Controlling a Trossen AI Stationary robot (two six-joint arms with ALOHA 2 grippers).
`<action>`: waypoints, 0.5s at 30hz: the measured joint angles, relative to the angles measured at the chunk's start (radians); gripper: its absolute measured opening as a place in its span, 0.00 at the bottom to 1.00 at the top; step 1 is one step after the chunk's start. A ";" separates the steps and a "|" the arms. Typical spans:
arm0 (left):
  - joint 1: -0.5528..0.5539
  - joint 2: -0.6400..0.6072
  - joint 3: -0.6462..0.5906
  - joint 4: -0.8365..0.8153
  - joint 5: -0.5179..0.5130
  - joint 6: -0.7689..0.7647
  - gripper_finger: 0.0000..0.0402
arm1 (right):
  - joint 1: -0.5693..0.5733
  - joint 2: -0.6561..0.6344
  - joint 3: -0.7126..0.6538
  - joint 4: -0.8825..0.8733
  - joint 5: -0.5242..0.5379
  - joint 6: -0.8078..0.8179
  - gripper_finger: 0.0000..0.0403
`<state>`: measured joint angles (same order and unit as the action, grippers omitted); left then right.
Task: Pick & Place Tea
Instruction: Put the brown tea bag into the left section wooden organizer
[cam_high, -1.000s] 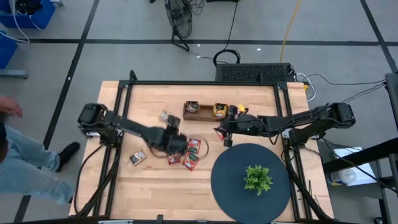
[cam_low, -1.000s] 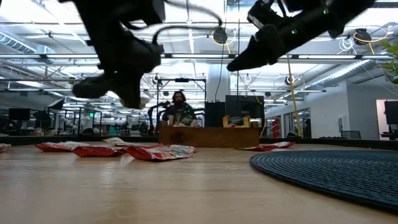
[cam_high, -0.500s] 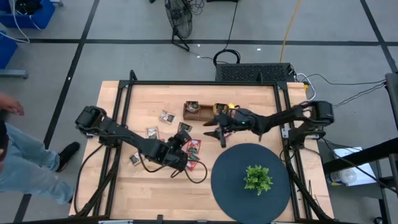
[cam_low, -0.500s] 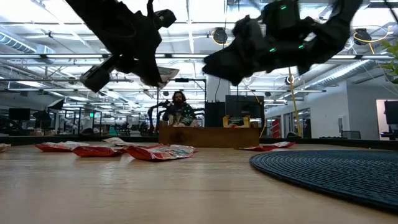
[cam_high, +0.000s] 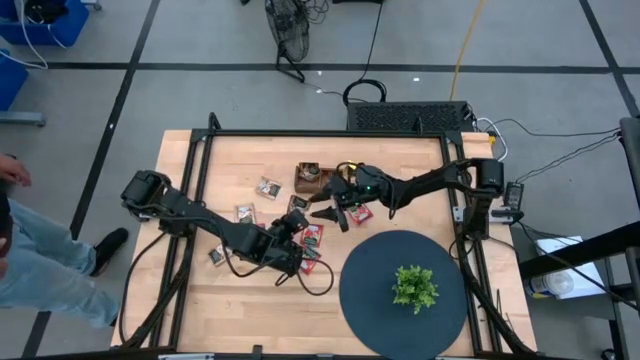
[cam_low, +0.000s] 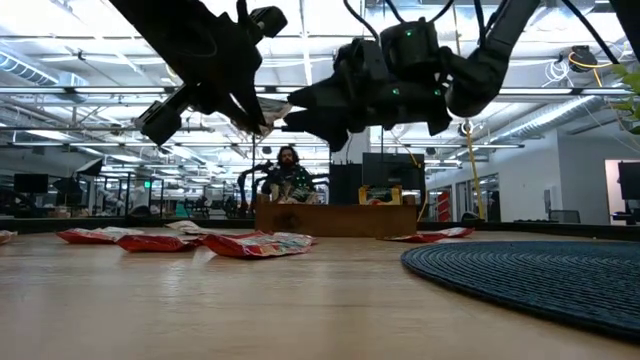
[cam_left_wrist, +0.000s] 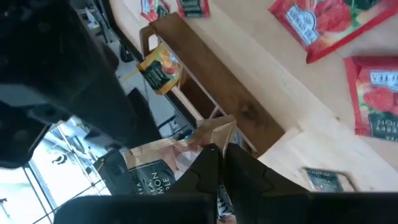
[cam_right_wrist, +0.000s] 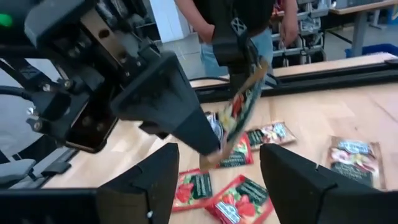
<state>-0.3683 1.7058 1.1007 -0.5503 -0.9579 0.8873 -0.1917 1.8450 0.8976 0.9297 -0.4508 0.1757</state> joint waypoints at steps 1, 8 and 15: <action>0.000 0.000 0.000 0.004 0.009 0.001 0.06 | 0.000 0.000 0.003 0.000 -0.001 0.000 0.51; -0.001 0.000 0.000 0.040 0.014 0.011 0.03 | 0.000 0.000 0.038 -0.021 -0.030 -0.005 0.50; -0.007 -0.001 0.000 0.081 0.016 0.049 0.03 | -0.004 0.000 0.056 -0.065 -0.026 -0.025 0.45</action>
<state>-0.3756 1.7050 1.1011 -0.4697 -0.9414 0.9367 -0.1956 1.8450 0.9539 0.8643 -0.4766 0.1511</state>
